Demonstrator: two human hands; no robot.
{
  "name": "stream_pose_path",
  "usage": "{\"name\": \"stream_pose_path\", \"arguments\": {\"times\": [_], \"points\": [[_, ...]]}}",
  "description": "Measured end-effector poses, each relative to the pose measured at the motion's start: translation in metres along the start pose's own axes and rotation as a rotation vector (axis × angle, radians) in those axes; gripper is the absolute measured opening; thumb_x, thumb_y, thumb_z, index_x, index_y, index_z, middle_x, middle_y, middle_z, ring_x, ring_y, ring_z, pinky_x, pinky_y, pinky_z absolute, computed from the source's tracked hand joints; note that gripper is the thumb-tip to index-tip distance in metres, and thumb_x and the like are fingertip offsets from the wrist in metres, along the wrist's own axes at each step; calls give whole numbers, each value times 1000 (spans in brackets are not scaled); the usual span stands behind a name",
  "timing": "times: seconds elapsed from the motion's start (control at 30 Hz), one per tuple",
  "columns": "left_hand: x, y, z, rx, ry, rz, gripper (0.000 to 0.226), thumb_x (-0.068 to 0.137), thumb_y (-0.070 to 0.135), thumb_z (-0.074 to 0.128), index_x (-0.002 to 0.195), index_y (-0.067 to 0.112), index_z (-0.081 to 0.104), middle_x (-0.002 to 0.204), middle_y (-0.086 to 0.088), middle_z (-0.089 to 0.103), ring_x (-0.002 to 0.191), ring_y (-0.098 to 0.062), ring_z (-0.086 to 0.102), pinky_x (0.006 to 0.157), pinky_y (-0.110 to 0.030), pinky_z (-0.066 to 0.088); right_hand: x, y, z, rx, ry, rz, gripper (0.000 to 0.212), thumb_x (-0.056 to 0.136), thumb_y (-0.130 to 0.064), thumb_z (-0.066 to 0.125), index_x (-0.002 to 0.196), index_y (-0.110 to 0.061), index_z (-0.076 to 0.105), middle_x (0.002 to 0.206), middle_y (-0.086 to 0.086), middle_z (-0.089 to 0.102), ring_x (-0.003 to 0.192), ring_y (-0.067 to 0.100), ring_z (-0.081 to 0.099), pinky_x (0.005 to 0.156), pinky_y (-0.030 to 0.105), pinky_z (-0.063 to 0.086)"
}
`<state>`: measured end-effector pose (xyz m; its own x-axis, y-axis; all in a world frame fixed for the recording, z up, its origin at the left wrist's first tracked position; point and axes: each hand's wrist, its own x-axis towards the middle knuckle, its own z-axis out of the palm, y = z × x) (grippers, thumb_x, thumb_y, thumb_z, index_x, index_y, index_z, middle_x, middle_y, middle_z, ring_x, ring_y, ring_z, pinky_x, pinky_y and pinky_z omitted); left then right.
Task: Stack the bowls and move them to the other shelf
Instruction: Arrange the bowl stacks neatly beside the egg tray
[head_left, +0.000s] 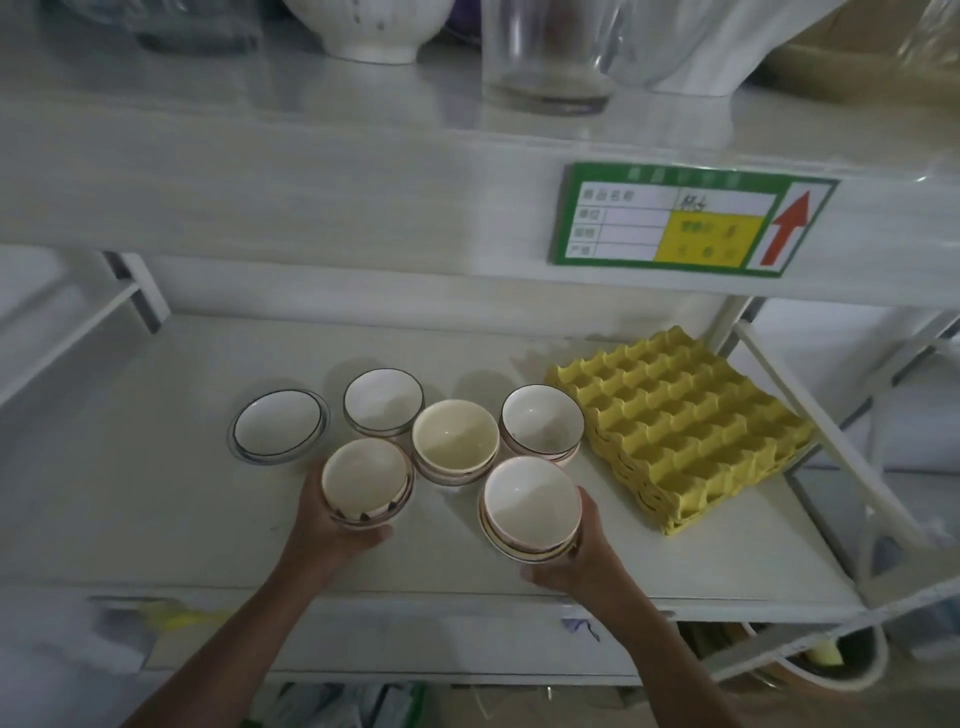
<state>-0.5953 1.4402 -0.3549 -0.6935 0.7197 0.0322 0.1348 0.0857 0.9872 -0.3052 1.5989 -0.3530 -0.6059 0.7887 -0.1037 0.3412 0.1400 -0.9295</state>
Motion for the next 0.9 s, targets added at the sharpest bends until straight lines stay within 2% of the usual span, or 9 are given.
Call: {"name": "stream_pose_path", "arguments": {"times": [0.17, 0.33, 0.43, 0.5, 0.6, 0.7, 0.77, 0.83, 0.9], "points": [[4, -1, -4, -54, -29, -31, 102, 24, 25, 89, 116, 35, 46, 122, -4, 55, 107, -19, 57, 87, -34, 50, -3, -16, -8, 160, -73, 220, 56, 100, -28, 64, 147, -30, 33, 134, -5, 53, 123, 14, 55, 95, 25, 53], [2, 4, -10, -27, -70, -44, 99, 25, 27, 86, 115, 30, 44, 117, 1, 55, 103, -13, 57, 81, -14, 52, 11, -29, -4, 177, -17, 341, 50, 97, -28, 54, 143, -21, 36, 129, 4, 52, 124, 31, 53, 106, 54, 50], [-2, 7, -21, 32, -79, -71, 119, 24, 38, 90, 132, 28, 39, 133, 5, 50, 123, -14, 50, 102, -34, 47, 14, -31, -5, 151, -31, 372, 52, 89, -26, 49, 139, -22, 36, 122, 1, 52, 122, 33, 52, 106, 59, 49], [-12, 17, -28, 186, -26, -58, 111, 30, 51, 82, 131, 32, 39, 131, 21, 47, 127, -3, 44, 108, -30, 39, 17, -28, -6, 147, -32, 390, 43, 99, -15, 44, 141, -18, 37, 121, 1, 53, 119, 31, 52, 106, 56, 50], [-31, 35, -28, 433, 153, 49, 106, 49, 61, 69, 140, 17, 35, 138, -2, 35, 134, -26, 32, 109, -47, 32, 20, -27, -9, 126, -54, 424, 44, 98, -25, 47, 140, -18, 38, 120, 5, 53, 108, 25, 54, 104, 51, 52], [-44, 58, -3, 494, 274, 292, 69, 71, 46, 60, 127, 8, 47, 120, 1, 45, 116, -28, 43, 96, -43, 38, 26, -27, -14, 127, -63, 467, 41, 101, -28, 49, 140, -18, 40, 113, 6, 54, 103, 27, 59, 96, 46, 57], [-50, 73, 27, 409, 219, 277, 41, 80, 40, 56, 109, 12, 55, 102, 2, 52, 94, -23, 53, 81, -32, 44, 31, -30, -17, 89, -79, 509, 37, 102, -26, 50, 137, -17, 42, 105, 9, 55, 90, 24, 60, 83, 40, 59], [-50, 85, 60, 368, 35, 122, 22, 89, 38, 56, 97, 18, 57, 90, 1, 58, 82, -17, 59, 71, -32, 49, 36, -34, -19, 39, -107, 536, 36, 100, -23, 49, 134, -17, 43, 104, 12, 55, 84, 24, 60, 76, 39, 60], [-41, 83, 90, 359, -168, -182, 23, 95, 38, 52, 104, 17, 58, 90, -1, 63, 75, -20, 61, 67, -34, 51, 42, -36, -19, 20, -117, 553, 38, 98, -20, 48, 135, -15, 46, 112, 17, 57, 83, 28, 63, 71, 38, 61]]}}
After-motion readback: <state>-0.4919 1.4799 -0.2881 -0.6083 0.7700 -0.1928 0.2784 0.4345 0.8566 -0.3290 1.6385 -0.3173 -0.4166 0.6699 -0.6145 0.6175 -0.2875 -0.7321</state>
